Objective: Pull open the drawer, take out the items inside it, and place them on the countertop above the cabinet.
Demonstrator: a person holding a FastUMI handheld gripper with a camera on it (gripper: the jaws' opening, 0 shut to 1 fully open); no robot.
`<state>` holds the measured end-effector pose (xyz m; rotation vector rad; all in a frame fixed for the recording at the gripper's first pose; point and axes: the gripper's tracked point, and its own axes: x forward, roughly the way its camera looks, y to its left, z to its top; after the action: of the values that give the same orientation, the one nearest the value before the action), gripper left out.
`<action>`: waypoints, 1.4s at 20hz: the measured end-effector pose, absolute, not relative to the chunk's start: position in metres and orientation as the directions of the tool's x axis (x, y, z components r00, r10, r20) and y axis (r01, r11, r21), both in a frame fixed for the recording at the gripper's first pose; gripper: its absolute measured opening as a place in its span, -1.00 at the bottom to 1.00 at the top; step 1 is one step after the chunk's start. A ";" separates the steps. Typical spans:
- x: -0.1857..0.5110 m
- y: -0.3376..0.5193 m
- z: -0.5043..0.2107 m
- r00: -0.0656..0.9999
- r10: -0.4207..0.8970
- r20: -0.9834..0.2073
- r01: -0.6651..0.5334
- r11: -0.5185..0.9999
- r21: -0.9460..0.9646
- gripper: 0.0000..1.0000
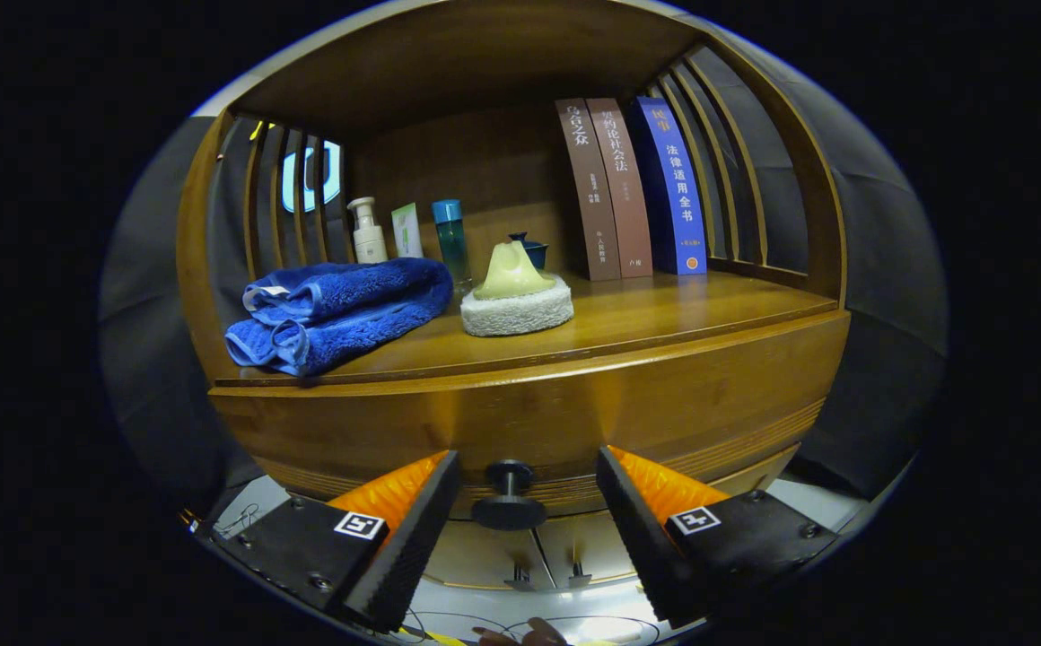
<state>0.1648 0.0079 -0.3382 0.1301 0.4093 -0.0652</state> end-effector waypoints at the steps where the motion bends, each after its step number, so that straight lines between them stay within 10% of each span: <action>1: 0.159 0.008 -0.332 0.919 -0.039 -0.392 0.088 0.990 0.108 0.99; 16: 0.066 0.010 -0.078 0.986 -0.030 -0.163 0.035 0.999 0.028 0.97; 28: 0.018 0.013 -0.032 0.994 -0.018 -0.112 0.021 0.999 0.024 0.97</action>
<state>0.0185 0.0131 -0.0322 0.0252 0.1119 -0.0197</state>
